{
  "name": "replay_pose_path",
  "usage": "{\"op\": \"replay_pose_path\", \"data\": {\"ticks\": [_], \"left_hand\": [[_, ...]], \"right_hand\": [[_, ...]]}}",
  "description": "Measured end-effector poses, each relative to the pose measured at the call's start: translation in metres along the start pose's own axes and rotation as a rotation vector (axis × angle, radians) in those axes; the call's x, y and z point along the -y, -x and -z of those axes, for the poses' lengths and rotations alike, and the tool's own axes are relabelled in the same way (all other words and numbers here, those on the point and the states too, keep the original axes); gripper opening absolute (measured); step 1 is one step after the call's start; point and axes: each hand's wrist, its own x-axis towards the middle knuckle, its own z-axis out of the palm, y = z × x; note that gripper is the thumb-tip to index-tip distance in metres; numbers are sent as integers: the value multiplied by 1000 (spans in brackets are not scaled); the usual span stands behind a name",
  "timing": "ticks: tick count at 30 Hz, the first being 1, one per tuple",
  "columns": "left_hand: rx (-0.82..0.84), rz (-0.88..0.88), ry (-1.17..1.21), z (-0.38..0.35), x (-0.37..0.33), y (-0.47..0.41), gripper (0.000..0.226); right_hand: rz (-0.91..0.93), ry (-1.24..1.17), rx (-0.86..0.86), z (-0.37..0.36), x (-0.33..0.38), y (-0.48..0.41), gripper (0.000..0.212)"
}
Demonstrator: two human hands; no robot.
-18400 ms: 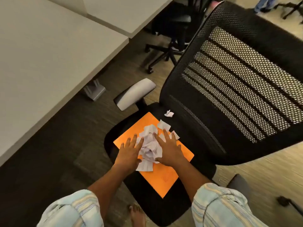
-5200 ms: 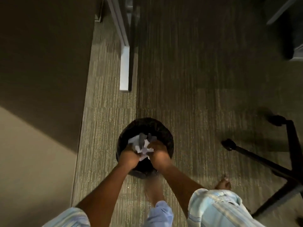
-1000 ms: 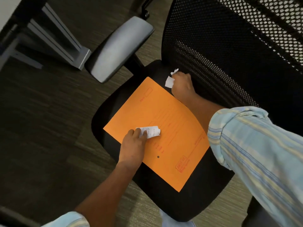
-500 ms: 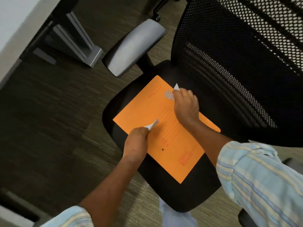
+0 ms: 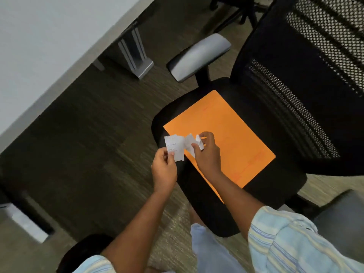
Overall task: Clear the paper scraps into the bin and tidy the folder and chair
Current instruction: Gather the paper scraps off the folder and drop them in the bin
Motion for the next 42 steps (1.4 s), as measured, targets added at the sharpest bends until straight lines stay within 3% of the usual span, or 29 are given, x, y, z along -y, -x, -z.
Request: {"op": "replay_pose_path", "data": {"ticks": [7,20,27,35,42], "left_hand": [[-154,8,-83,71,44,40,9],[-558,253,-33,219,176,116,14],[-674,377,-9,287,254,169,19],[-724,504,58,337,342,213,20],[-757,595,100,372,427,243,24]], "right_hand": [[35,-68,236,-66,26,76,41],[105,115,533,-177,46,200,20],[106,262,591,-228,46,268,25],[163,382,674,-290,35,348,22],[199,452,737,-351,12,409,33]]}}
